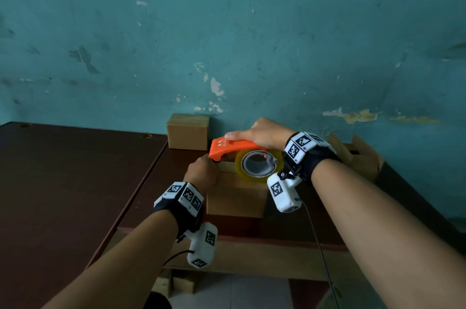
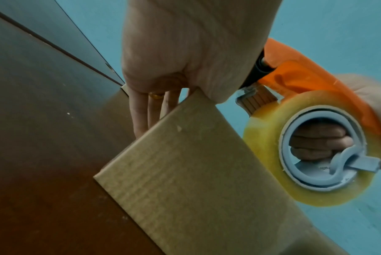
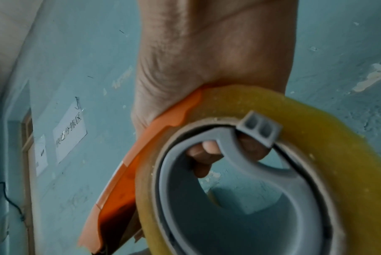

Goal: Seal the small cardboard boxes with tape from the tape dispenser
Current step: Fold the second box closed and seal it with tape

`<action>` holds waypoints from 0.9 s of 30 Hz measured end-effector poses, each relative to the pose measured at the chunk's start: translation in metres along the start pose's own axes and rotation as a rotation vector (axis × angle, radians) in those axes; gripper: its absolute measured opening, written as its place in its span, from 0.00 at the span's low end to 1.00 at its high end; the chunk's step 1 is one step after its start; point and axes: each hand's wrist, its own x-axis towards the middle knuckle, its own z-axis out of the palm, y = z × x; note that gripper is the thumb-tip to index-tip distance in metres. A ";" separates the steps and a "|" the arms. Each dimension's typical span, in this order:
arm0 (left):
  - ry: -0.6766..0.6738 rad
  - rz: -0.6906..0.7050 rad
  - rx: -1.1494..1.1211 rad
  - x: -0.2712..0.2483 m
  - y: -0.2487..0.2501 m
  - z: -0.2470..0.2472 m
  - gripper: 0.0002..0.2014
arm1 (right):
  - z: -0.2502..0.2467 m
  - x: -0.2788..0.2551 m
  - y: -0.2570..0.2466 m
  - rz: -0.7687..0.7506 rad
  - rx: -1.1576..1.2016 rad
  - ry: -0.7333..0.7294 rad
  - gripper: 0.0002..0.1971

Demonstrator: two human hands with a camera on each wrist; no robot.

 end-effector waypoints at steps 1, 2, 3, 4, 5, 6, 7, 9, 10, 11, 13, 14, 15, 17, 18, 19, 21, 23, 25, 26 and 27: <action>0.004 0.003 0.003 0.001 -0.001 0.001 0.12 | -0.002 -0.001 0.001 0.002 -0.013 -0.006 0.37; 0.006 0.006 0.002 0.002 -0.001 0.001 0.12 | -0.004 -0.001 0.003 0.003 -0.024 -0.011 0.37; 0.009 0.010 -0.004 0.003 -0.002 0.002 0.13 | -0.006 -0.002 0.006 0.002 -0.033 -0.013 0.37; 0.010 0.012 -0.015 0.003 -0.001 0.002 0.14 | -0.007 -0.003 0.007 -0.002 -0.043 -0.013 0.36; 0.009 0.012 -0.020 0.003 -0.001 0.002 0.15 | -0.008 -0.004 0.008 -0.006 -0.054 -0.011 0.36; 0.006 0.012 -0.019 0.003 -0.001 0.002 0.15 | -0.009 -0.005 0.008 -0.008 -0.066 -0.010 0.35; 0.003 0.015 -0.020 0.002 -0.001 0.001 0.15 | -0.010 -0.004 0.008 -0.008 -0.079 -0.009 0.35; 0.000 0.031 -0.012 0.002 -0.001 0.001 0.15 | -0.011 -0.003 0.008 -0.007 -0.106 -0.015 0.35; -0.003 0.039 0.005 0.001 0.000 0.001 0.15 | -0.011 -0.002 0.009 -0.008 -0.116 -0.020 0.35; -0.002 0.046 0.025 0.001 0.001 0.000 0.14 | -0.011 0.000 0.009 -0.010 -0.126 -0.023 0.35; -0.002 0.056 0.051 0.001 0.001 0.000 0.15 | -0.012 0.001 0.010 -0.011 -0.146 -0.027 0.36; -0.006 0.057 0.068 0.001 0.000 0.000 0.16 | -0.012 0.001 0.010 -0.010 -0.154 -0.028 0.36; -0.010 0.065 0.085 0.004 -0.002 0.000 0.16 | -0.012 0.000 0.010 -0.007 -0.160 -0.030 0.36; -0.020 0.085 0.111 0.010 -0.006 0.001 0.15 | -0.013 0.000 0.010 -0.002 -0.176 -0.040 0.35; -0.026 0.084 0.120 0.013 -0.008 0.001 0.15 | -0.014 0.000 0.010 -0.002 -0.184 -0.046 0.35; -0.029 0.082 0.132 0.014 -0.009 0.002 0.15 | -0.014 -0.001 0.010 -0.004 -0.192 -0.048 0.35; -0.011 0.085 0.158 0.013 -0.008 0.002 0.14 | -0.015 -0.002 0.010 -0.009 -0.198 -0.052 0.35; 0.051 0.073 0.156 0.009 -0.005 0.003 0.15 | -0.016 -0.003 0.011 -0.010 -0.192 -0.050 0.35; 0.091 0.055 0.135 0.006 -0.002 0.004 0.16 | -0.017 -0.003 0.013 -0.010 -0.188 -0.052 0.34; 0.089 0.045 0.125 0.005 -0.001 0.005 0.17 | -0.017 -0.003 0.014 -0.010 -0.185 -0.053 0.34; 0.090 0.045 0.116 0.003 0.000 0.004 0.17 | -0.017 -0.003 0.014 -0.009 -0.184 -0.054 0.34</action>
